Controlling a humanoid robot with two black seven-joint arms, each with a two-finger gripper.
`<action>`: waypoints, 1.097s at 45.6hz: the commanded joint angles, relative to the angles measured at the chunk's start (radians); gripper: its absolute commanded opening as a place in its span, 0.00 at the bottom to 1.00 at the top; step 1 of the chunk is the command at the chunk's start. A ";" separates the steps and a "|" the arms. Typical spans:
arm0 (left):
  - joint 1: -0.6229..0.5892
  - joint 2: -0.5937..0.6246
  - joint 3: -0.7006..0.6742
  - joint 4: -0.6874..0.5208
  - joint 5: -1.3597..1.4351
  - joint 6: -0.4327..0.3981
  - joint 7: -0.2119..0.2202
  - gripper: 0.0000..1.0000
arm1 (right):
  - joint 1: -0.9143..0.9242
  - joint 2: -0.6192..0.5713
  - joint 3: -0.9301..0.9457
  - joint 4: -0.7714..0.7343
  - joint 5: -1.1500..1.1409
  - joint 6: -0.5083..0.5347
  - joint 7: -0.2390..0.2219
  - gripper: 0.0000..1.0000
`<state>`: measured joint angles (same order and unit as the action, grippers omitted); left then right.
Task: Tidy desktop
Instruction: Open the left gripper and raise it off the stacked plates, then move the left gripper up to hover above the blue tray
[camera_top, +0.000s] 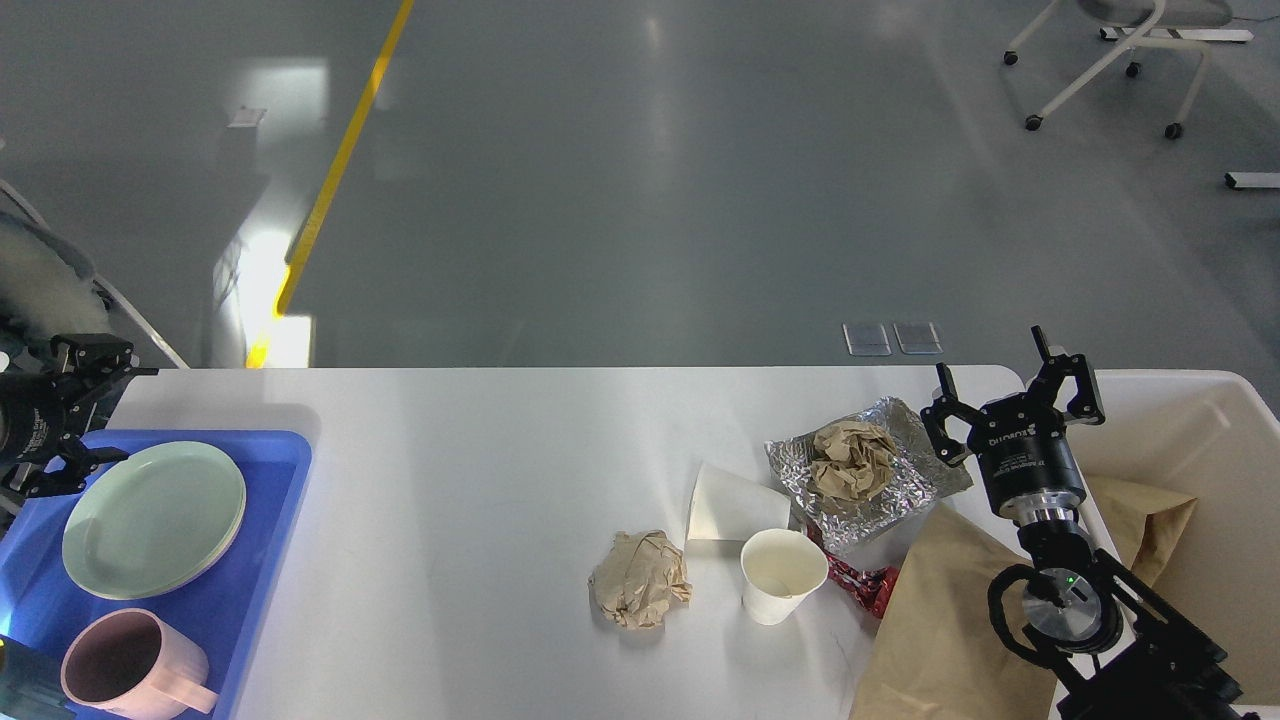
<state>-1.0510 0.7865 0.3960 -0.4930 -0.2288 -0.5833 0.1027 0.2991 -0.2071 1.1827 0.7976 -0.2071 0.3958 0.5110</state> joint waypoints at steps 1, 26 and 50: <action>0.068 -0.006 -0.291 0.001 0.000 0.000 -0.001 0.96 | 0.000 0.000 0.000 0.000 0.000 0.000 0.000 1.00; 0.361 -0.294 -1.086 -0.004 0.002 0.103 -0.260 0.96 | 0.000 0.000 0.000 0.000 0.000 0.000 0.001 1.00; 0.683 -0.361 -1.437 -0.326 0.092 0.103 -0.356 0.96 | 0.000 0.000 0.000 0.002 0.000 0.000 0.000 1.00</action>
<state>-0.4366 0.4566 -0.9320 -0.7693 -0.1951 -0.4770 -0.2528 0.2991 -0.2071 1.1827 0.7991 -0.2071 0.3958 0.5112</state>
